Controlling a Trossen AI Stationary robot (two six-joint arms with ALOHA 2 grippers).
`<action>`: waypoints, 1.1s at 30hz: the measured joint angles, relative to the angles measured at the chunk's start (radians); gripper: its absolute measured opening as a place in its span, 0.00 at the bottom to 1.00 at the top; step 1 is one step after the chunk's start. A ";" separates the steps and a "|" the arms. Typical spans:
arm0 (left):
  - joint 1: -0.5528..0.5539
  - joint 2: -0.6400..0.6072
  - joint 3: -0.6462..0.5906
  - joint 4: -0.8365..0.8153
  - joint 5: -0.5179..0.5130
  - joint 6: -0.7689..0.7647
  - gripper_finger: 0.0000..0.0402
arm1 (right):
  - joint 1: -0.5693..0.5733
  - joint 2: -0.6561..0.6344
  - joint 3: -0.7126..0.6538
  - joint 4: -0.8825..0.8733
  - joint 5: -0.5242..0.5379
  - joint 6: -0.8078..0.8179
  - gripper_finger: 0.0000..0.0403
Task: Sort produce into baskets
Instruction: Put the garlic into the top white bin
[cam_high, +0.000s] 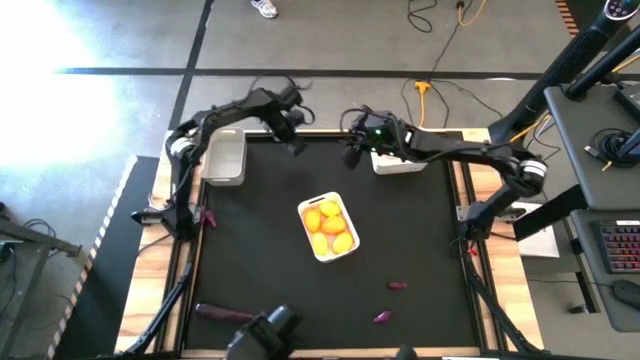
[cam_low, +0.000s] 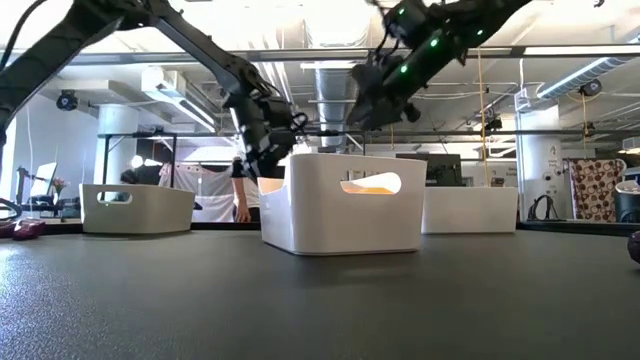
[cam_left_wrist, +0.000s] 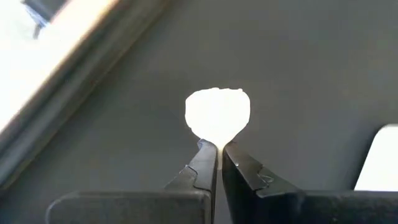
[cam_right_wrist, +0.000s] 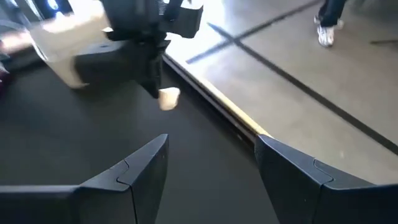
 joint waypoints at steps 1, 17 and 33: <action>-0.014 0.012 0.000 -0.001 0.000 0.014 0.00 | -0.004 0.021 0.011 -0.002 0.000 -0.009 0.57; -0.095 0.065 -0.008 0.106 -0.001 0.034 0.29 | -0.045 0.273 0.203 -0.052 -0.007 -0.284 0.57; -0.080 -0.162 -0.017 -0.031 -0.194 -0.031 0.46 | -0.063 0.459 0.249 -0.102 -0.345 -0.294 0.57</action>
